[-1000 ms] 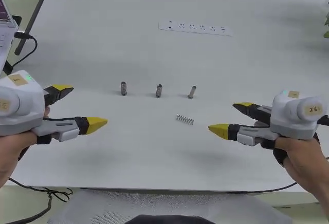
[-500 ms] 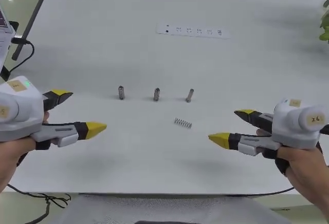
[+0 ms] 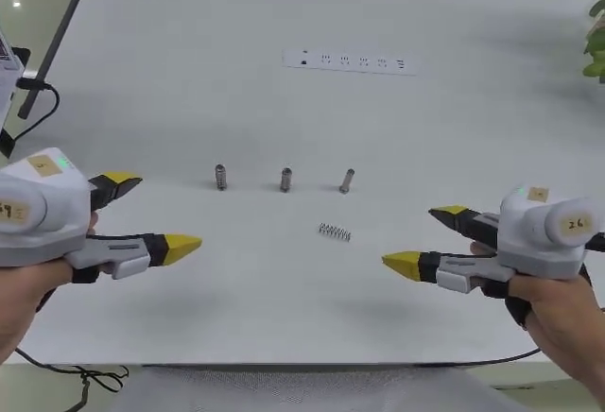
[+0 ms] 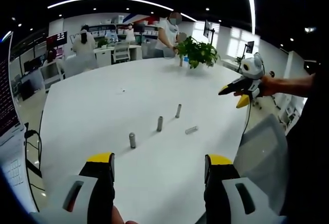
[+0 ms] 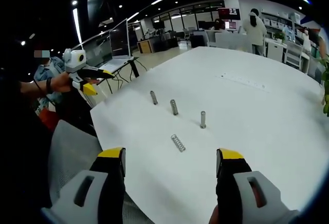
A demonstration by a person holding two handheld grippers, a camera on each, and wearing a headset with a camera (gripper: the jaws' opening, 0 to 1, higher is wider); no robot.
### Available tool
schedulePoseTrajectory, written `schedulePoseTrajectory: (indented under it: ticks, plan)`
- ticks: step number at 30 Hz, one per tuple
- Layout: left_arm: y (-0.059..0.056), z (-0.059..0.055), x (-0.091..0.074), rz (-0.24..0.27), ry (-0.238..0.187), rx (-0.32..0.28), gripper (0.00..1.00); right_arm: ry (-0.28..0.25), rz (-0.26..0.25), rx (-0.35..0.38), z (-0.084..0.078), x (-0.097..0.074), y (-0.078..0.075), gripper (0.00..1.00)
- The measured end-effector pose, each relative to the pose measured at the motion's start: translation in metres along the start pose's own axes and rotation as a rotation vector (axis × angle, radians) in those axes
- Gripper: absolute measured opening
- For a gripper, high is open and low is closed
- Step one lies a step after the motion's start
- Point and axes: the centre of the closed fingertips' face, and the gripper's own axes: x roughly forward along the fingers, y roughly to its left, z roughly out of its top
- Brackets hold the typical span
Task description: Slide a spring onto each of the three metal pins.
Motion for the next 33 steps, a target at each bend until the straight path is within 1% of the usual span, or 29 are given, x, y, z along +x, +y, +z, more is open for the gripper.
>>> schedulePoseTrajectory:
  ticks: [3, 8, 13, 18, 26, 33]
  plan:
    - [-0.005, 0.004, 0.006, -0.019, 0.000, 0.011, 0.67, -0.001, 0.000, 0.004, -0.002, 0.000, -0.001, 0.71]
    - [-0.014, 0.004, 0.017, -0.050, 0.015, 0.034, 0.67, 0.000, 0.001, 0.004, -0.002, -0.001, 0.001, 0.71]
    - [-0.019, 0.009, 0.024, -0.070, 0.015, 0.047, 0.67, 0.001, -0.003, 0.007, -0.003, -0.002, -0.002, 0.71]
    - [-0.026, 0.011, 0.033, -0.095, 0.021, 0.066, 0.67, 0.000, 0.000, 0.007, -0.004, -0.003, 0.000, 0.72]
    - [-0.041, 0.016, 0.053, -0.144, 0.033, 0.097, 0.67, 0.000, -0.004, 0.013, -0.007, -0.005, -0.001, 0.72]
    - [-0.050, 0.024, 0.068, -0.182, 0.040, 0.127, 0.67, -0.004, -0.011, 0.016, -0.008, -0.008, -0.002, 0.72]
